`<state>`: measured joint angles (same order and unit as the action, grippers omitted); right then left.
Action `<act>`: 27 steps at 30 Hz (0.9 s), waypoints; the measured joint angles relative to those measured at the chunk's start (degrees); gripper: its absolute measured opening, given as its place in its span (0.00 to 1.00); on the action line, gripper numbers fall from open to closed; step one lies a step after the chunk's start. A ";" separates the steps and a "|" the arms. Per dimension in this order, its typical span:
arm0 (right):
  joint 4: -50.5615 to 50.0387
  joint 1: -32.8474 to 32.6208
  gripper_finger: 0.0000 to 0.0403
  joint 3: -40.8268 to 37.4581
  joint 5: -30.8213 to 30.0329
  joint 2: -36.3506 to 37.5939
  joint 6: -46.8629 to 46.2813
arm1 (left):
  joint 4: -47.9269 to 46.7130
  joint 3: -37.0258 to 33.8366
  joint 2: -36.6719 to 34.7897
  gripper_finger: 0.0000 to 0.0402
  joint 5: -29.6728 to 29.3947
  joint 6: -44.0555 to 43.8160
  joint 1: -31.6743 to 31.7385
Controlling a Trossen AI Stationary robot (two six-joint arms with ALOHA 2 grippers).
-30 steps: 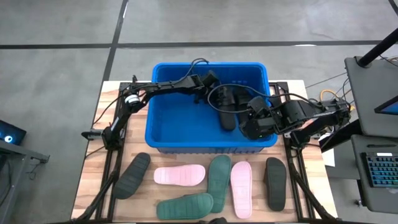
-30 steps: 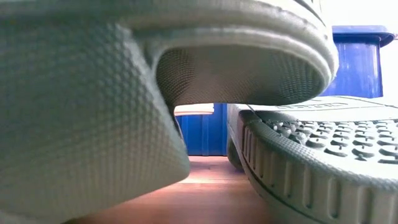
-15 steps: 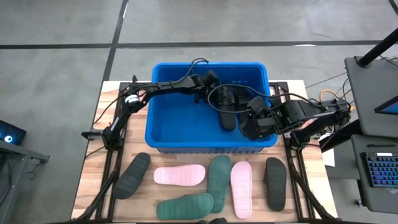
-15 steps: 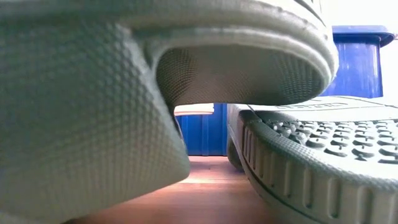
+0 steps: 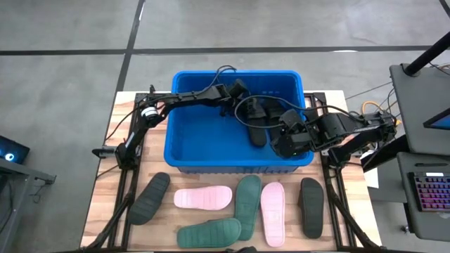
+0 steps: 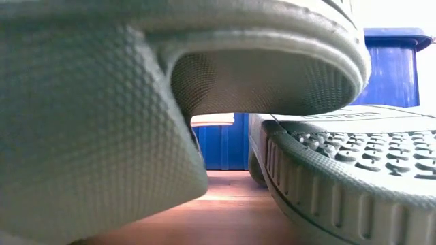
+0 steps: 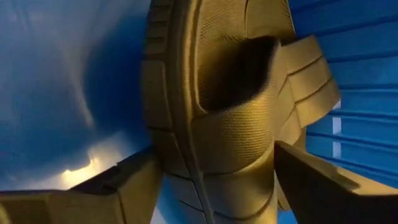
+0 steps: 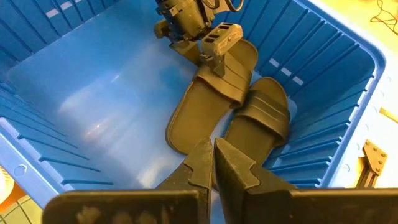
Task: Pick and place slides into bin
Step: Put the black slide into the bin
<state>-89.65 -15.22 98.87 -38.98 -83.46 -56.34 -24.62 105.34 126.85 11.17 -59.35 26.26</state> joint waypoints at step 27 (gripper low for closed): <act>-0.02 0.00 0.02 0.00 1.49 0.02 0.85 | -8.01 0.11 -0.51 0.76 1.82 1.68 0.66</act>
<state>-89.67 -15.22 98.87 -37.50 -83.44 -55.49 -32.63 105.45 126.34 12.98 -57.68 26.92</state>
